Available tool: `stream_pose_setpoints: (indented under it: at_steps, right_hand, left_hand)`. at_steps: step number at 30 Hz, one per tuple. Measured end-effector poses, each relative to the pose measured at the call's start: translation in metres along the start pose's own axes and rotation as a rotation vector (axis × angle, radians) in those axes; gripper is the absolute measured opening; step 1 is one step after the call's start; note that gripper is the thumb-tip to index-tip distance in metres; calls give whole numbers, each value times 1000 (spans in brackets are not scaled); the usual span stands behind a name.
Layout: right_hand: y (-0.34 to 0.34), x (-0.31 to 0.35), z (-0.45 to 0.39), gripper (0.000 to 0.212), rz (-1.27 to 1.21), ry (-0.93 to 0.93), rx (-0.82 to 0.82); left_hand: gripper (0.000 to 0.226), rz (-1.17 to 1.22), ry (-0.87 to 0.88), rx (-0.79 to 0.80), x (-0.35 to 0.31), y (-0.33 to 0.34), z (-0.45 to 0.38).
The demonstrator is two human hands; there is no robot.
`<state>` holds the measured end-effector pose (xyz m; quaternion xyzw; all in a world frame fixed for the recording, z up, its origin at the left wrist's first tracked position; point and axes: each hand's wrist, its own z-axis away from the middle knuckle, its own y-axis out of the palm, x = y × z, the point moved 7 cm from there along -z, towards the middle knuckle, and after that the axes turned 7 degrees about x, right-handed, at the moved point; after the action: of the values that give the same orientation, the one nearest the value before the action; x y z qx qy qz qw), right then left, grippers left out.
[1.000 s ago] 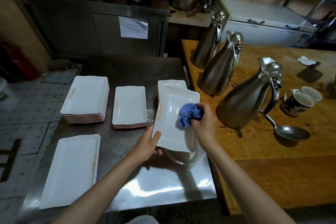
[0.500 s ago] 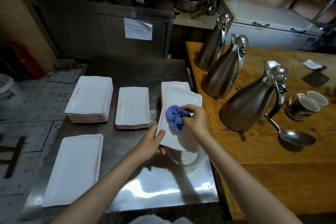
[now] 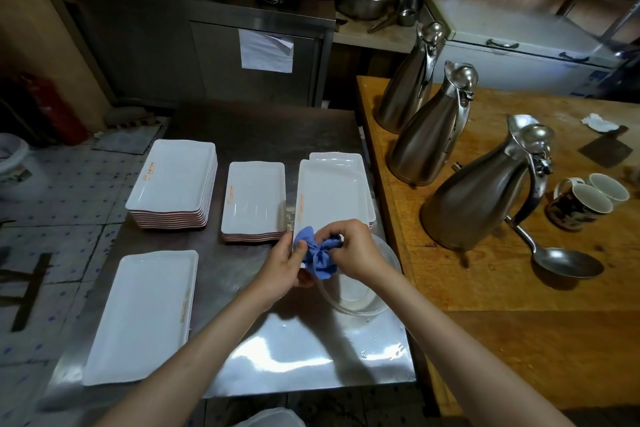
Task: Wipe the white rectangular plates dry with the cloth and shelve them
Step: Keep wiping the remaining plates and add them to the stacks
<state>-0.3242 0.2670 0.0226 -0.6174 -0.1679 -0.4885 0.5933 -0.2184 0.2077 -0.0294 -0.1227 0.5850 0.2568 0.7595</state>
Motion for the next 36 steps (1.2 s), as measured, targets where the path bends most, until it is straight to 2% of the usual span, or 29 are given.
stream_pose_setpoints:
  at_steps: [7, 13, 19, 27, 33, 36]
  right_hand:
    - [7, 3, 0, 31, 201, -33, 116]
    - [4, 9, -4, 42, 2, -29, 23]
    - [12, 23, -11, 38, -56, -31, -87]
    - [45, 41, -25, 29, -56, -89, -32]
    - [74, 48, -34, 24, -58, -128, 16]
    - [91, 52, -37, 23, -68, -130, 53]
  left_hand:
    - [17, -18, -44, -48, 11, -9, 4]
    - [17, 40, -41, -111, 8, -29, 8]
    - [16, 93, -44, -214, 15, -59, 18]
    - [25, 85, -113, -333, 41, -107, 56]
    - [34, -6, -145, -401, 64, -153, 97]
    - [31, -64, -176, -443, 74, -174, 119]
